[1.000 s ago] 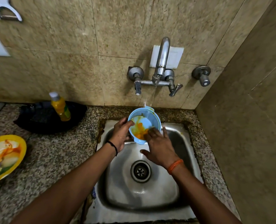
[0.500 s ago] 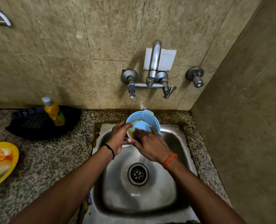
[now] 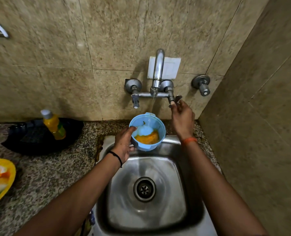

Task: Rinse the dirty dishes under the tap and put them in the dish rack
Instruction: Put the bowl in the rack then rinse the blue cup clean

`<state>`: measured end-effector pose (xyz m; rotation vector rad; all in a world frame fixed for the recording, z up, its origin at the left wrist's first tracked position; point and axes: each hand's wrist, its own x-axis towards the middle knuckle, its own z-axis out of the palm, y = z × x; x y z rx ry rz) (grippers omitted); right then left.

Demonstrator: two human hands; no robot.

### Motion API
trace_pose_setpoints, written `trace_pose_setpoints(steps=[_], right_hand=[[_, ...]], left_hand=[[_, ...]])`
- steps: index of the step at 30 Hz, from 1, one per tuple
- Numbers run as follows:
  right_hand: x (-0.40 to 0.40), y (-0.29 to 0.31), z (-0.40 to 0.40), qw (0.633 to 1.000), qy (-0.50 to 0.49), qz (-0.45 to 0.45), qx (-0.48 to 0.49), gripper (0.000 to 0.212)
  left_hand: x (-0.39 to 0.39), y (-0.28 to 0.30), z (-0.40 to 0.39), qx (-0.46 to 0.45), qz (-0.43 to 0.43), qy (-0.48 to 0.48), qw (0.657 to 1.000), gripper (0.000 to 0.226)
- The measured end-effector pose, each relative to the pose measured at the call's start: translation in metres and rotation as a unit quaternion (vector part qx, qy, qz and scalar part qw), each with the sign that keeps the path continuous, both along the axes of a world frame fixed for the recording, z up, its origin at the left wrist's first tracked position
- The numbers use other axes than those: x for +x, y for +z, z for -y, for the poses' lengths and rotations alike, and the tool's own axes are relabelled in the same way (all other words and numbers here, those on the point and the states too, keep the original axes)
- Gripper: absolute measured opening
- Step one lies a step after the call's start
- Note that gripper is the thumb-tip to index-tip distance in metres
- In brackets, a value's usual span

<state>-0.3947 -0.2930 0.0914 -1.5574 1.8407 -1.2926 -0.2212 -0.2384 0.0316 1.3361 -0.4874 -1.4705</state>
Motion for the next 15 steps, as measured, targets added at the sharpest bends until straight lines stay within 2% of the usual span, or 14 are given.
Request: trace_pose_setpoints(steps=[4, 8, 12, 15], right_hand=[[-0.001, -0.002, 0.033, 0.999, -0.024, -0.042, 0.003, 0.041], [0.0, -0.009, 0.04, 0.998, -0.024, -0.066, 0.007, 0.045], [-0.003, -0.005, 0.043, 0.999, -0.028, -0.001, 0.043, 0.051], [-0.007, -0.008, 0.048, 0.991, -0.029, 0.099, 0.084, 0.057]], left_hand=[[-0.002, 0.002, -0.001, -0.002, -0.003, -0.003, 1.0, 0.01], [0.002, -0.003, -0.005, 0.004, -0.004, -0.005, 1.0, 0.019], [0.005, -0.007, -0.007, 0.007, 0.005, -0.005, 1.0, 0.015], [0.005, -0.009, -0.01, 0.017, 0.006, -0.004, 1.0, 0.018]])
